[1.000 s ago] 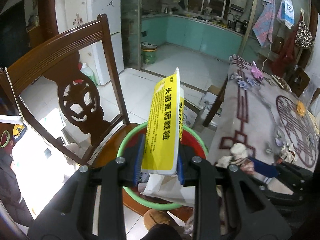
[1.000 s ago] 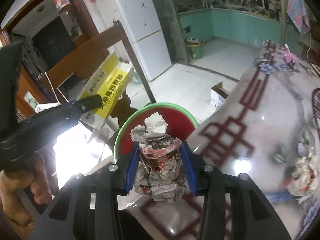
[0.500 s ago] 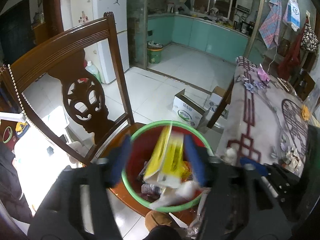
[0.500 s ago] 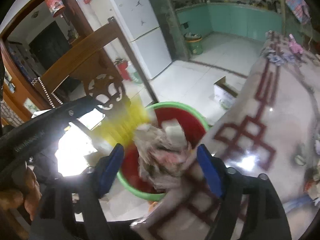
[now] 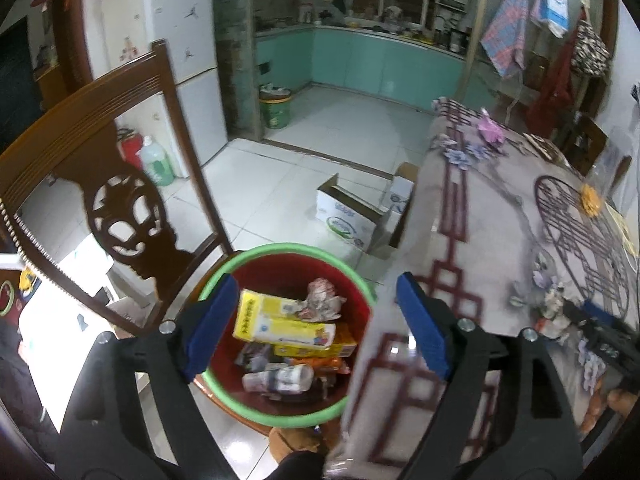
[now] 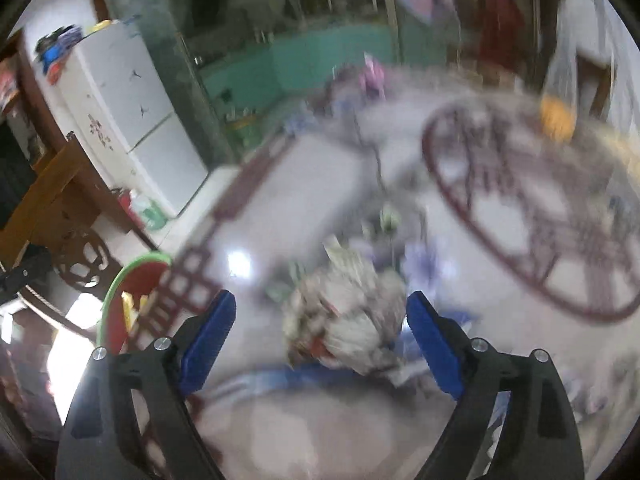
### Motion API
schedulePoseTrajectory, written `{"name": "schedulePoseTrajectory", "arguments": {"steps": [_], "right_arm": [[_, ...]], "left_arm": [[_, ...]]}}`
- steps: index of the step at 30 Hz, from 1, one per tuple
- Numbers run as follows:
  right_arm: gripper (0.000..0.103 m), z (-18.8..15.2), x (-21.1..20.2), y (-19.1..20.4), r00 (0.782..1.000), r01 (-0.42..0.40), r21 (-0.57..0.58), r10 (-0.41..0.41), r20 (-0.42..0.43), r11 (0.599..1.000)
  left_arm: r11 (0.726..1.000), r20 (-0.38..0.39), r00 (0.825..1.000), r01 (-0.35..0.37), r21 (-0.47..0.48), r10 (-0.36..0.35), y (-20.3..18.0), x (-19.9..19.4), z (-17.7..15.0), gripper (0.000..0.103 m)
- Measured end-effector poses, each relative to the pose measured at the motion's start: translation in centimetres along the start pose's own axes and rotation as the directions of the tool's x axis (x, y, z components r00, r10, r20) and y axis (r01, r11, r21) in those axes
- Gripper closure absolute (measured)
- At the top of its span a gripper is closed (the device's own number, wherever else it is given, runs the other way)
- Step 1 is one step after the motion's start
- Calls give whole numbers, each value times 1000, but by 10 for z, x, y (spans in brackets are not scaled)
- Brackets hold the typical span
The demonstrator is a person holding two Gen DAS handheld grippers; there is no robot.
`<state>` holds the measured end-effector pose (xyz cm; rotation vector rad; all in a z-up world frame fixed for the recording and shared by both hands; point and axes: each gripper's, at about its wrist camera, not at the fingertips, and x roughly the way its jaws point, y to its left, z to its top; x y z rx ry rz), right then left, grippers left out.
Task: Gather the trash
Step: 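Grasp another crumpled newspaper with the right tool while the left tool grasps the pink wrapper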
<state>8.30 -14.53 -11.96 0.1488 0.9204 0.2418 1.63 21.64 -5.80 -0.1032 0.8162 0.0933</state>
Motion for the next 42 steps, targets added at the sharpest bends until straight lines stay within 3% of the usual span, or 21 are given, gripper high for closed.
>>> {"name": "schedulePoseTrajectory", "arguments": {"steps": [2,3,4,7,13,17,21,27,31,34,37,42], "right_arm": [[20,-1,15,-9,997,-44,28,45,-56,999],[35,-1,19,-12,997,-43,29,45,-65,999],[42,-2,24,-14,997,-39,30,41,-72,999],[51,2,24,-21,994,-88,45,90,-59,995],[52,10,3,-54,991,-117,51,113,78,992],[52,25,-2,-89,974,-131,87,112,195,988],[51,36,6,-124,957,-187,106,157,243,977],[51,49,7,-155,927,-281,134,232,294,950],[51,48,12,-173,890,-403,205,331,313,892],[50,49,12,-176,869,-452,199,379,317,870],[50,50,11,-172,857,-477,178,411,310,861],[50,49,13,-162,864,-479,152,433,256,865]], "left_arm": [[999,0,999,32,9,-32,-13,1,1,21],[999,-2,999,42,13,-41,-19,1,2,21],[999,-4,999,43,20,-43,-25,3,3,20],[1000,16,1000,-8,19,8,-29,5,8,20],[998,34,999,-23,-56,25,-31,8,13,21],[998,23,999,51,-44,-50,-59,16,21,20],[993,-5,993,114,16,-114,-107,37,43,18],[976,-22,981,192,102,-191,-207,106,111,17],[960,-18,982,190,204,-191,-286,166,156,17],[950,6,990,135,283,-143,-338,216,189,17],[953,-19,994,104,285,-103,-369,259,214,17],[963,-67,998,27,269,-9,-396,323,236,17]]}}
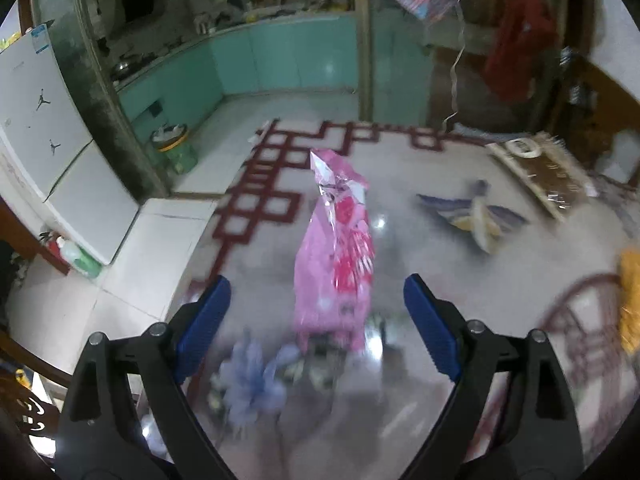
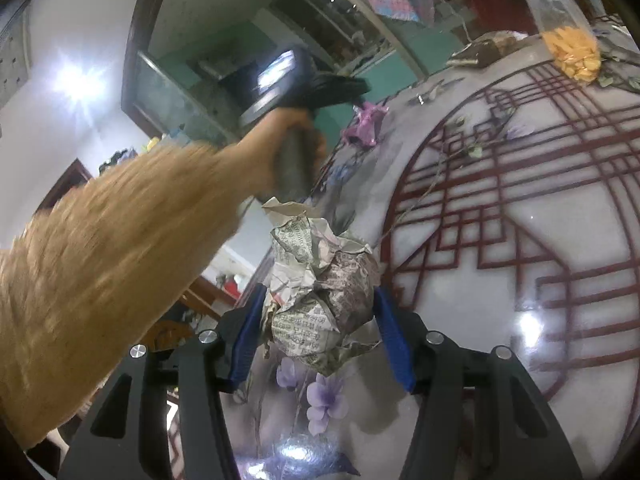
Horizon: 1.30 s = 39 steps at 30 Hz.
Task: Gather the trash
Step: 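Grasp another crumpled newspaper with the right tool while the left tool grasps the pink wrapper, then carry the crumpled newspaper and pink wrapper over the red bucket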
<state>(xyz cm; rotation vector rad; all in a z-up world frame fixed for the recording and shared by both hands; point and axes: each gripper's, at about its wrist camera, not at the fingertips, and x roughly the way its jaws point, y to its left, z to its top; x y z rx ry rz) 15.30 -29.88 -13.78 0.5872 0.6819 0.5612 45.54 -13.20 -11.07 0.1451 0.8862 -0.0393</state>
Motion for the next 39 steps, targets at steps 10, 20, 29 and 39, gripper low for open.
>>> {"name": "schedulePoseTrajectory", "arguments": {"steps": [10,20,29,39], "right_arm": [[50,-3,-2,2,1000,10,3,-10,-1,1000],[50,0,-5,-7,999,38,39,-39,29,999],[50,-34,-28,31,962,273,-20,-273,10,962],[50,-50,-74,135,913,405,-176,-389,121,897]], "left_arm": [[1000,-75,997,-17,1,17,15,23,-23,85],[989,9,993,113,99,-115,73,-157,-118,88],[978,-3,981,195,71,-195,117,-271,-242,87],[975,90,971,218,50,-221,136,-325,-313,86]]}}
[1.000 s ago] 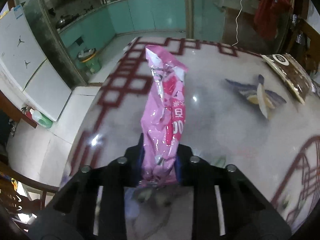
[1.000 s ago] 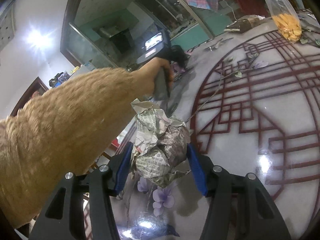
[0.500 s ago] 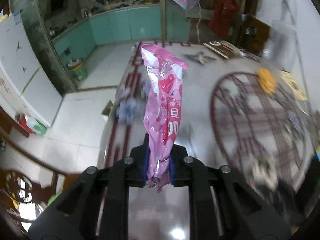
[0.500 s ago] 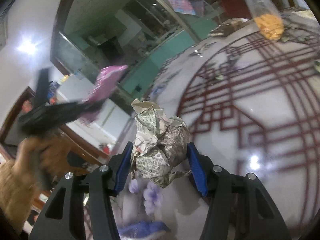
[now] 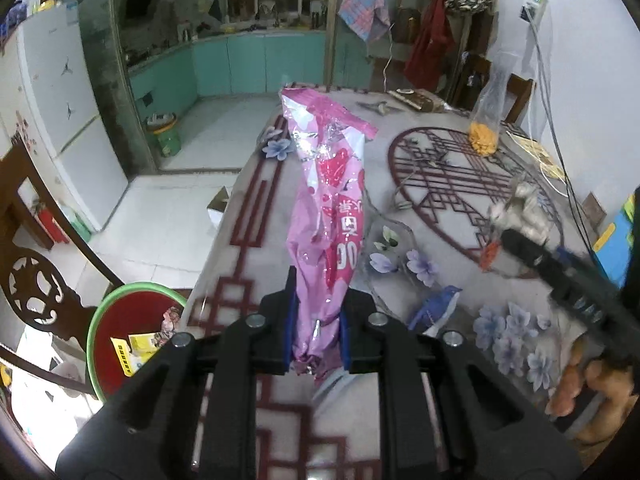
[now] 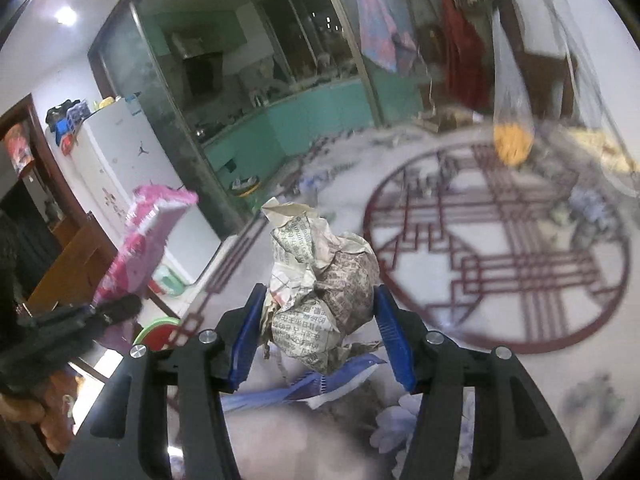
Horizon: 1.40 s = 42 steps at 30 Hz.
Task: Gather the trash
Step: 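Carry the crumpled newspaper and pink wrapper over the red bucket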
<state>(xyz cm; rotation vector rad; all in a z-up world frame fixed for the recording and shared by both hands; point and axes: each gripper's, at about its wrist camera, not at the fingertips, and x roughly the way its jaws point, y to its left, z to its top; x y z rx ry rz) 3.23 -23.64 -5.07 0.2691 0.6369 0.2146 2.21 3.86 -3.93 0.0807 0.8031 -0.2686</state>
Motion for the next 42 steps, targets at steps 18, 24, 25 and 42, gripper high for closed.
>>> {"name": "schedulePoseTrajectory", "arguments": {"steps": [18,24,25,42], "right_arm": [[49,-5,-4,86,999,-38,-148,35,-26,988],[49,-17,14,118,994,-94,-178,83,-71,979],[49,-19,16,120,993,-101,-181,89,-77,978],[49,-40,45,177,973,-198,-245,160,-167,949]], "left_arm": [[996,82,995,-49,-79,55,62,-35,-15,86],[987,62,994,-86,-134,95,95,-38,-26,86],[986,59,993,-90,-141,99,99,-38,-28,86],[957,3,988,-146,-251,152,152,-41,-52,86]]}}
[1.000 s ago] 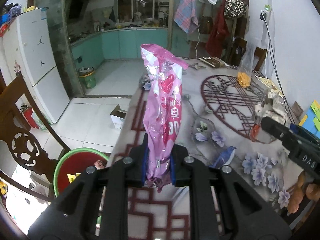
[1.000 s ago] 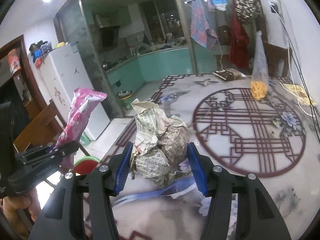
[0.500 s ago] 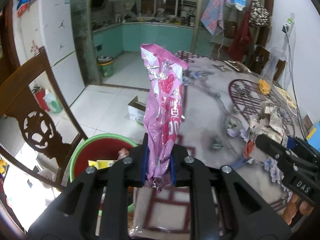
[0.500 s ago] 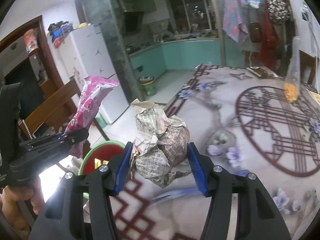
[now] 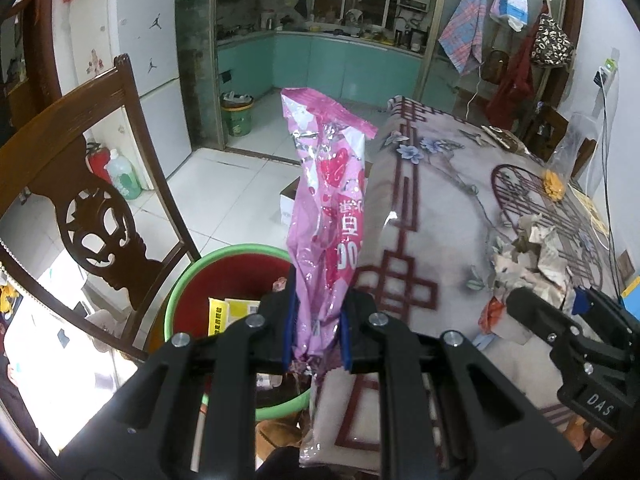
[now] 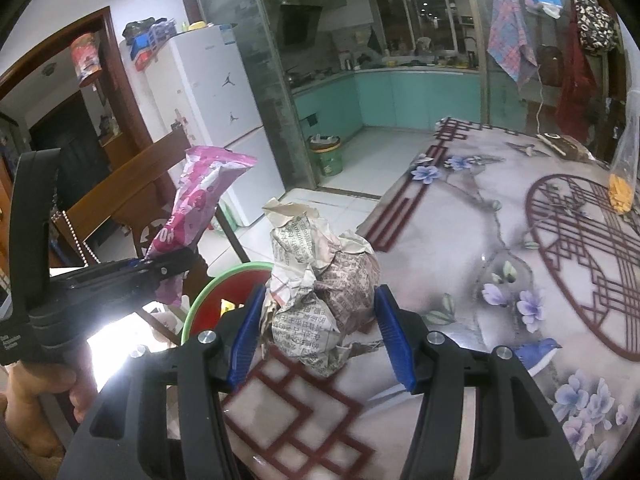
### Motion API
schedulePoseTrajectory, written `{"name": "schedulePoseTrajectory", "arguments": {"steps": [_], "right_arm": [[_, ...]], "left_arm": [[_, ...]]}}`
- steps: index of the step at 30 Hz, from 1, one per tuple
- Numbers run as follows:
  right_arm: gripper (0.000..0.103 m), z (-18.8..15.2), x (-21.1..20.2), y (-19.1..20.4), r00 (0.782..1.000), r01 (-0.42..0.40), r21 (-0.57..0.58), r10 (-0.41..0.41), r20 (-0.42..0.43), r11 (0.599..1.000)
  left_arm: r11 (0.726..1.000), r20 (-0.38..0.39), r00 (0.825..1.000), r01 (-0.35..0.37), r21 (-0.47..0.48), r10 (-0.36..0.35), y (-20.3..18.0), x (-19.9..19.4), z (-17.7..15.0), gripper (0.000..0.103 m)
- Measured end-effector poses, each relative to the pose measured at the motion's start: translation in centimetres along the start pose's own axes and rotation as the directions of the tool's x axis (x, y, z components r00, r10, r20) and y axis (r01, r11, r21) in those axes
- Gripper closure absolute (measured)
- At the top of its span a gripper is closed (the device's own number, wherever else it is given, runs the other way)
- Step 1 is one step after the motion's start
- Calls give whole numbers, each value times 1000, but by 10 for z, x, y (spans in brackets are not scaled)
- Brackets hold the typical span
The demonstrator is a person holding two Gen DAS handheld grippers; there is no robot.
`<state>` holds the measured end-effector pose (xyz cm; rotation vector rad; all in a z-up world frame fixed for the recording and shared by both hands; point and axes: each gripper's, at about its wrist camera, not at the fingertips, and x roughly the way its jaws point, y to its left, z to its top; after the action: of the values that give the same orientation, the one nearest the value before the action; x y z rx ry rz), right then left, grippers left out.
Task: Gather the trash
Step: 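Carry the crumpled newspaper and pink wrapper over the red bucket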
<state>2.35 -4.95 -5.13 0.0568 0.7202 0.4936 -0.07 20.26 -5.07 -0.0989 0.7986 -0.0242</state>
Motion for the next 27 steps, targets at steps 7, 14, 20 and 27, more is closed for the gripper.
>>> {"name": "schedulePoseTrajectory", "arguments": {"steps": [7,14,20,27], "right_arm": [[49,-3,9,4,1000,-14,-4,14,-20,1000],[49,1,21,4,999,-34,18,35,-33,999],[48,5,32,6,997,-60,40,61,-39,997],[48,15,55,23,992,-105,31,106,-64,994]], "left_arm": [[1000,-21,1000,-14,-7,14,9,5,-4,86],[999,-35,999,-39,-31,38,21,9,-7,86],[997,-62,996,-63,-52,60,33,15,-13,86],[990,-103,991,-99,-101,88,56,22,-21,86]]}}
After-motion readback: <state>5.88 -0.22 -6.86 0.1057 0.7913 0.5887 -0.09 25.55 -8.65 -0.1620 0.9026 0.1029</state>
